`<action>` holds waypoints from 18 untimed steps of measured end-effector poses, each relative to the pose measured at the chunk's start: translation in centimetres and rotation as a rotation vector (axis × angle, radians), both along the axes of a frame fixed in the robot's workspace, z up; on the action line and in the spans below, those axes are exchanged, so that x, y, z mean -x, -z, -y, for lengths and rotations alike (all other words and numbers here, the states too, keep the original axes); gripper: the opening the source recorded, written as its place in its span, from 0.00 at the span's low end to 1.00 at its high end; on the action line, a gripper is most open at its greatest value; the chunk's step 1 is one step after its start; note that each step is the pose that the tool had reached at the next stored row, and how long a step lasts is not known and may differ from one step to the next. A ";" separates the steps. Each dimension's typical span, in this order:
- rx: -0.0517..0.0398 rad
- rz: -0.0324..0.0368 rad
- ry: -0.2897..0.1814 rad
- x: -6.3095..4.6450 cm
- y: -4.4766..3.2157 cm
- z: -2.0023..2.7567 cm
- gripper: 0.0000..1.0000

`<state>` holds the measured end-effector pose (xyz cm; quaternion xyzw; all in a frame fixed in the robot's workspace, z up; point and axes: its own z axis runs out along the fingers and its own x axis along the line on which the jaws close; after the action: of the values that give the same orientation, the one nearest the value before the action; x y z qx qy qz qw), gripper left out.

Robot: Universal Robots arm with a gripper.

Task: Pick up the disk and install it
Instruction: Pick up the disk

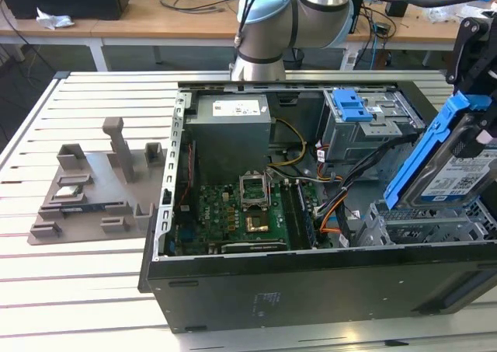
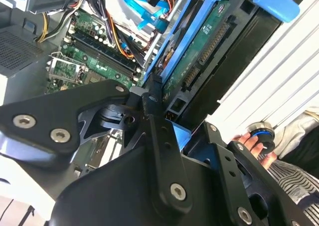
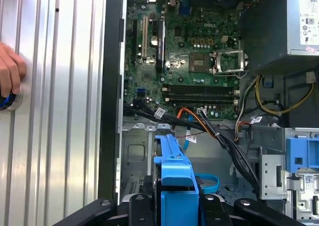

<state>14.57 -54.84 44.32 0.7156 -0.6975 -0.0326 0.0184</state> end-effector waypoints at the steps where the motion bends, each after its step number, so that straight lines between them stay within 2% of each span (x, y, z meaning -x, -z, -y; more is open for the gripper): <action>1: 0.0000 0.0000 0.000 0.0 0.12 0.05 0.37; 5: 0.0003 0.0000 0.000 0.1 0.37 0.15 0.37; 10: -0.0001 0.0000 0.000 0.9 0.46 0.15 0.37; 18: -0.0002 0.0000 0.000 0.3 0.79 0.09 0.37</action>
<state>14.24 -54.93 43.54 0.7156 -0.6975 -0.0326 0.0183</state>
